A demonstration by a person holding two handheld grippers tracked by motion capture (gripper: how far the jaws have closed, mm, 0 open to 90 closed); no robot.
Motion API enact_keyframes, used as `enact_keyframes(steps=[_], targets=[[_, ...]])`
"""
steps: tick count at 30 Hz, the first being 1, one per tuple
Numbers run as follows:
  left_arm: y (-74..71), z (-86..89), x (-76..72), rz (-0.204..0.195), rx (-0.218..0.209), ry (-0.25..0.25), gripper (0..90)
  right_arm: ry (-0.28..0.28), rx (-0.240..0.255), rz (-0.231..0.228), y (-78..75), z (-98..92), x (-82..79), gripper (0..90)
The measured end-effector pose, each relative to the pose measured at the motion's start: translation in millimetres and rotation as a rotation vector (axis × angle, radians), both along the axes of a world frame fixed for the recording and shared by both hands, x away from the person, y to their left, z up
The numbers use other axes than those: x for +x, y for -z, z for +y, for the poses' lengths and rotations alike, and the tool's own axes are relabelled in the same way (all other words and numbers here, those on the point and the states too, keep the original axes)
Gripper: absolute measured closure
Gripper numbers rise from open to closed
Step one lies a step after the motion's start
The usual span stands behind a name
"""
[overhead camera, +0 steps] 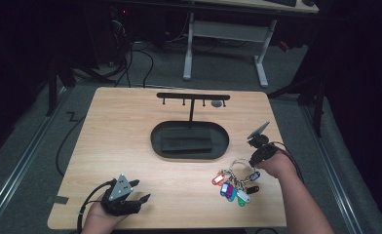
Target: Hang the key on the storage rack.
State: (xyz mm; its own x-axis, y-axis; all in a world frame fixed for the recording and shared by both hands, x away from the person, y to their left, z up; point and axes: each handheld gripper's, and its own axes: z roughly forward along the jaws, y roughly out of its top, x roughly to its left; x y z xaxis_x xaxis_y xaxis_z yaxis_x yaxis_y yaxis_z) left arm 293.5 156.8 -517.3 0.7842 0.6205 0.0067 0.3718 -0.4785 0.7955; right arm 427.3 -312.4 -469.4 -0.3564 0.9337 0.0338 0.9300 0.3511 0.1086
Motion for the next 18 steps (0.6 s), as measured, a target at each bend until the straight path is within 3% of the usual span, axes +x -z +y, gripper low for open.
enact_keyframes(steps=[8,13,18], targets=[[3.7,-3.9,0.7,0.012,0.018,0.02,36.1,-0.039,0.029,-0.053,-31.1,2.1,-12.1,87.5],[1.2,-1.3,-2.2,-0.008,0.007,0.01,36.1,-0.076,0.04,-0.112,-51.2,6.5,-21.7,87.8],[2.3,1.6,-1.8,-0.002,0.011,0.006,35.8,-0.105,0.06,-0.134,-73.8,12.6,-31.2,87.9]])
